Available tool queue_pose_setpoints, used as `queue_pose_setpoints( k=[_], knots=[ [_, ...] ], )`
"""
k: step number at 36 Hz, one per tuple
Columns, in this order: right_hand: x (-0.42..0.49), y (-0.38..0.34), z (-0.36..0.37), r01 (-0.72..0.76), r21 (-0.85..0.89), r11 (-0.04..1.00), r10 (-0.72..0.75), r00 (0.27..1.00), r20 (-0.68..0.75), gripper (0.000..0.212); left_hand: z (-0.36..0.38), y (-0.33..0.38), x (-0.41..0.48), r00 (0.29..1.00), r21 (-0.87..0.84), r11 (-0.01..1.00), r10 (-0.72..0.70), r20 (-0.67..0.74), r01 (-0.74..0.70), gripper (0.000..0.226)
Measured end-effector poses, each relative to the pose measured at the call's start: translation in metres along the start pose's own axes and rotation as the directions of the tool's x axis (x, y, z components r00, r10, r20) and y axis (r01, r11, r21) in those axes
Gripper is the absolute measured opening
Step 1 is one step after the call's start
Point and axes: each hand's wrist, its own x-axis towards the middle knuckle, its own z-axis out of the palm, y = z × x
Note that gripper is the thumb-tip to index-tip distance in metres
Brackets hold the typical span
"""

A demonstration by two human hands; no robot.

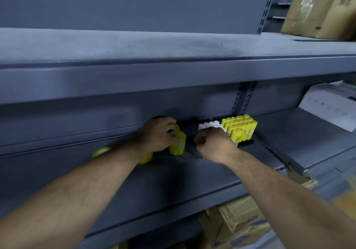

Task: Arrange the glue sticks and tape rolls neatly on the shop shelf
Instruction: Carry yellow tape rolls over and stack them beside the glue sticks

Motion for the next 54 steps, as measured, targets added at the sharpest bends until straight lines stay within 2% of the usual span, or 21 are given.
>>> queue_pose_setpoints(
  k=[2, 4, 7, 22, 29, 35, 42, 45, 50, 54],
  knots=[
    [-0.008, 0.013, 0.004, 0.006, 0.083, 0.997, -0.006, 1.0, 0.003, 0.029, 0.008, 0.004, 0.008, 0.999, 0.021, 1.0, 0.008, 0.038, -0.009, 0.062],
    [-0.016, 0.022, 0.004, -0.034, 0.193, 0.981, 0.028, 0.999, 0.036, 0.028, 0.015, 0.006, 0.014, 0.998, 0.047, 0.999, 0.005, 0.065, -0.008, 0.061],
    [-0.022, 0.031, 0.003, -0.063, 0.226, 0.972, 0.052, 0.997, 0.056, 0.026, 0.021, 0.009, 0.02, 0.997, 0.085, 0.996, 0.003, 0.072, -0.01, 0.059],
    [-0.019, 0.042, 0.007, -0.055, 0.248, 0.967, 0.045, 0.998, 0.047, 0.027, 0.029, 0.018, 0.033, 0.984, 0.195, 0.981, -0.045, 0.175, 0.011, 0.061],
    [-0.015, 0.043, 0.013, -0.073, 0.27, 0.96, 0.061, 0.997, 0.053, 0.026, 0.024, 0.025, 0.038, 0.966, 0.244, 0.969, -0.018, 0.259, -0.047, 0.059],
    [-0.016, 0.042, 0.013, -0.086, 0.284, 0.955, 0.068, 0.995, 0.073, 0.027, 0.02, 0.03, 0.04, 0.948, 0.287, 0.955, -0.025, 0.317, -0.071, 0.045],
    [-0.017, 0.043, 0.012, -0.092, 0.281, 0.955, 0.071, 0.994, 0.083, 0.027, 0.02, 0.036, 0.044, 0.926, 0.343, 0.931, -0.017, 0.378, -0.123, 0.05],
    [-0.018, 0.044, 0.012, -0.1, 0.274, 0.956, 0.076, 0.992, 0.099, 0.028, 0.016, 0.041, 0.045, 0.906, 0.368, 0.921, -0.043, 0.421, -0.128, 0.044],
    [-0.02, 0.044, 0.013, -0.103, 0.275, 0.956, 0.077, 0.992, 0.104, 0.026, 0.02, 0.049, 0.047, 0.905, 0.388, 0.914, -0.059, 0.421, -0.12, 0.031],
    [-0.022, 0.044, 0.012, -0.096, 0.286, 0.953, 0.071, 0.993, 0.097, 0.025, 0.023, 0.052, 0.047, 0.897, 0.408, 0.904, -0.071, 0.437, -0.127, 0.03]
  ],
)
